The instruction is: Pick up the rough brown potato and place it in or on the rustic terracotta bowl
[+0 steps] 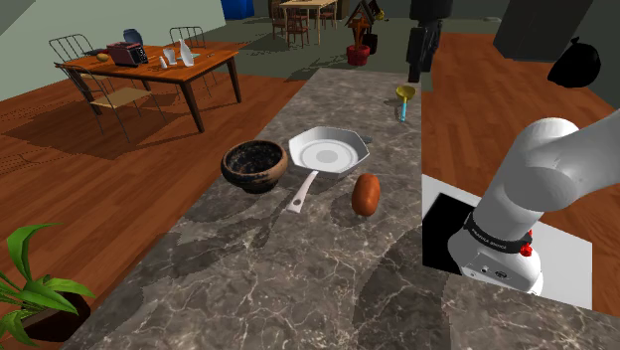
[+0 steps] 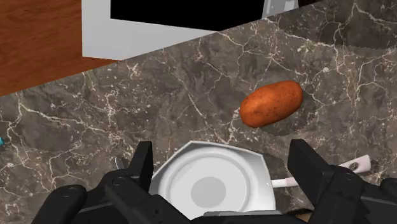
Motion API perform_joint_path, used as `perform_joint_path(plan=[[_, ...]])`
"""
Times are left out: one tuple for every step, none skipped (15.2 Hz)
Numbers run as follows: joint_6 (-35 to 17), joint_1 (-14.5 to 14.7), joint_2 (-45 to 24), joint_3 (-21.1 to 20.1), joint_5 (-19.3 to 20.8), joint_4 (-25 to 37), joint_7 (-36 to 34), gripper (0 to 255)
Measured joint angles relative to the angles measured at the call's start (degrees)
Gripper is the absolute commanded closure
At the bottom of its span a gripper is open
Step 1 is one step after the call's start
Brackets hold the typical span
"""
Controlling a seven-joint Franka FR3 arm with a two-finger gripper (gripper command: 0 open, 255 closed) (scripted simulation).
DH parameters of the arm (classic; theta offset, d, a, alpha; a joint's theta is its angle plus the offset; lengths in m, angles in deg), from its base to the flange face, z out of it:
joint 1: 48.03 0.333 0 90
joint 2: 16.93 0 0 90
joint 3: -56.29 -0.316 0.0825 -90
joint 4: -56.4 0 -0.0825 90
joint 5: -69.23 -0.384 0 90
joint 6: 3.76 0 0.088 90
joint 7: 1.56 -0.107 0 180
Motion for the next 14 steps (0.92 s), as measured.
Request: perform_joint_path(plan=[[0.0, 0.0, 0.0, 0.0, 0.0, 0.0, 0.0, 0], [-0.8, -0.4, 0.6, -0.5, -0.6, -1.3, -1.6, 0], [-2.0, -1.2, 1.5, -1.1, -1.3, -3.4, -4.0, 0], [-3.3, -1.9, 2.2, -2.3, -2.6, -5.2, -7.3, 0], [-4.5, -2.8, 3.1, -3.4, -3.8, -7.1, -10.7, 0], [-6.0, -3.7, 4.1, -4.3, -5.0, -9.5, -14.0, 0], [-7.4, -4.5, 5.3, -5.6, -6.4, -11.9, -17.5, 0], [-9.0, -5.3, 5.4, -6.9, -7.8, -13.2, -21.0, 0], [-11.1, -6.1, 5.3, -8.4, -9.4, -14.9, -24.6, 0], [-12.6, -6.7, 6.1, -9.9, -11.0, -16.9, -28.3, 0], [-14.3, -7.5, 6.6, -11.0, -12.4, -18.7, -31.5, 0], [-16.1, -8.1, 6.7, -12.5, -13.9, -20.2, -34.9, 0], [-18.2, -8.5, 7.0, -14.3, -15.8, -22.1, -38.7, 0], [-20.6, -9.1, 6.5, -16.1, -17.7, -23.6, -42.2, 0]])
